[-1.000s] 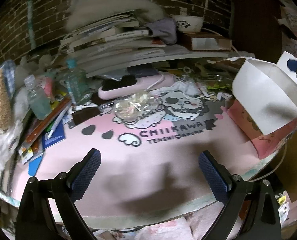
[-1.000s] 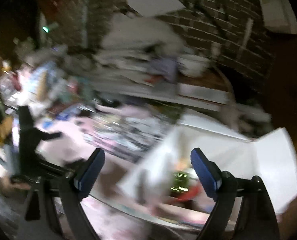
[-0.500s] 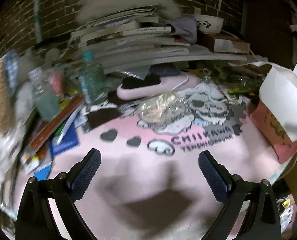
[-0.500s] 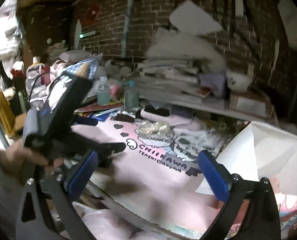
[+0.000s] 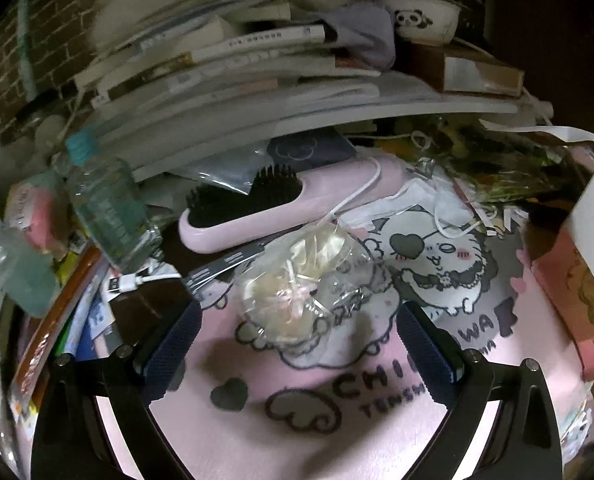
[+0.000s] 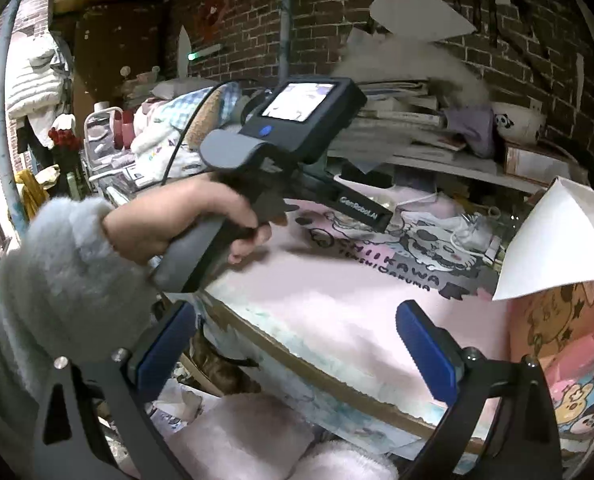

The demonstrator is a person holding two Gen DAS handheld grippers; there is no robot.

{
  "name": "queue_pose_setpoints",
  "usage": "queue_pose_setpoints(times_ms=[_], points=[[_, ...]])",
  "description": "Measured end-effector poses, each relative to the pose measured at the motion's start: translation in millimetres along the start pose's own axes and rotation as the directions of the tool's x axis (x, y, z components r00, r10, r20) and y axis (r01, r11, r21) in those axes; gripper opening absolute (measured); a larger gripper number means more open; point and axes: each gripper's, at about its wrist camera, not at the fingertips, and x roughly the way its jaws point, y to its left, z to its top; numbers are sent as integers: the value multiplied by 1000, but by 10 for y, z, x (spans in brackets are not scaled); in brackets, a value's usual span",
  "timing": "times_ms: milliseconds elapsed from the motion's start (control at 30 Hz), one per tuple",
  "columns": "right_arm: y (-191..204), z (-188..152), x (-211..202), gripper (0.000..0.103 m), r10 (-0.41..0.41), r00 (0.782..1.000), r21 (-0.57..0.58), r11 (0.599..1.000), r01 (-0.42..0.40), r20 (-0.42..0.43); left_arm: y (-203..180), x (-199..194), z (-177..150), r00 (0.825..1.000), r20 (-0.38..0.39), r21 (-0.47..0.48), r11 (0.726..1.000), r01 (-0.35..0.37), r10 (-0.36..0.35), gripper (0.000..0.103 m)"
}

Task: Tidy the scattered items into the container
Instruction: 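Grasp the clear plastic bag with the left gripper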

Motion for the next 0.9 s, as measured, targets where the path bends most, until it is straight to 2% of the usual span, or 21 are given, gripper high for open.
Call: queue_pose_setpoints(times_ms=[133, 233, 367, 500, 633, 700, 833, 900], points=[[-95, 2, 15, 100, -19, 1000, 54, 998, 18, 6, -39, 65, 35, 1000, -5, -3, 1000, 5, -5, 97], [-201, 18, 47, 100, -61, 998, 109, 992, 61, 3, -55, 103, 48, 1000, -10, -4, 1000, 18, -18, 95], [-339, 22, 84, 100, -47, 999, 187, 981, 48, -13, -85, 185, 53, 999, -33, 3, 1000, 10, -10, 82], [-421, -1, 97, 100, -36, 999, 224, 974, 40, -21, -45, 264, 49, 998, -61, -21, 1000, 24, -25, 64], [-426, -12, 99, 100, -37, 999, 225, 973, 41, -21, -6, 279, 57, 997, -62, -41, 999, 36, -39, 59], [-423, -13, 101, 100, -36, 999, 223, 974, 40, -21, 11, 280, 66, 998, -55, -47, 998, 41, -44, 44], [-421, -14, 102, 100, -36, 999, 225, 973, 40, -22, 37, 279, 86, 996, -51, -65, 995, 70, -73, 30], [-421, -13, 106, 100, -37, 999, 225, 973, 41, -22, 45, 251, 83, 995, -40, -66, 994, 85, -88, 14]])
